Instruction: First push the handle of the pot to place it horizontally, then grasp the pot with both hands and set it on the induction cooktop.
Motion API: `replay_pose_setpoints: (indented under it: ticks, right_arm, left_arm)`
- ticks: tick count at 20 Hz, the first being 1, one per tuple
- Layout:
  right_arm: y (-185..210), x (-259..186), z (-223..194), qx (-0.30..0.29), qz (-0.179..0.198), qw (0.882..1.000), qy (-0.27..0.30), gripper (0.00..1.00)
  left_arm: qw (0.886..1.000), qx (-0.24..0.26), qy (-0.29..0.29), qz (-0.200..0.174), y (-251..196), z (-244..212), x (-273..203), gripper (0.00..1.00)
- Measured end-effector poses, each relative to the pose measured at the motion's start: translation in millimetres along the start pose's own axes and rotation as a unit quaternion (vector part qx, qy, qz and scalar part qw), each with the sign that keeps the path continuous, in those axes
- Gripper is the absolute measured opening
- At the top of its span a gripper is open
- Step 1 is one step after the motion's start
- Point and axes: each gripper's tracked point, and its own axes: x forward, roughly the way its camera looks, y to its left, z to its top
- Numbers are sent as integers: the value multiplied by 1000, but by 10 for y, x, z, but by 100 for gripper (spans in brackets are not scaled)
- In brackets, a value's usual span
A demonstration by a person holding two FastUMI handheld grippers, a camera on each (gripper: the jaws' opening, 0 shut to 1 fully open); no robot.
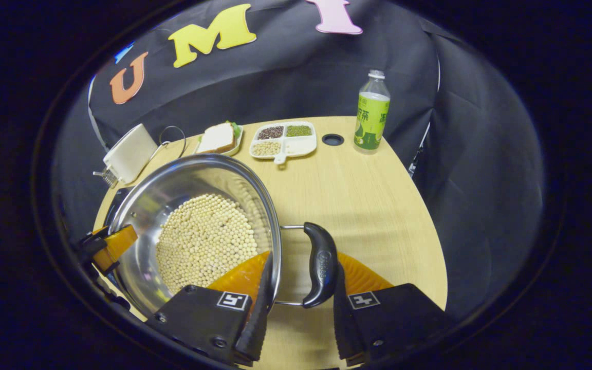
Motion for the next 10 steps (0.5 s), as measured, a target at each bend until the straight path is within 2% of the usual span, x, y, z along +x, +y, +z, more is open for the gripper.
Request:
replay_pose_setpoints:
  ticks: [10]
  right_arm:
    - [654, -202, 256, -14, 19, 1000, -18, 54]
  left_arm:
    - [1000, -16, -20, 16, 616, 282, -220, 60]
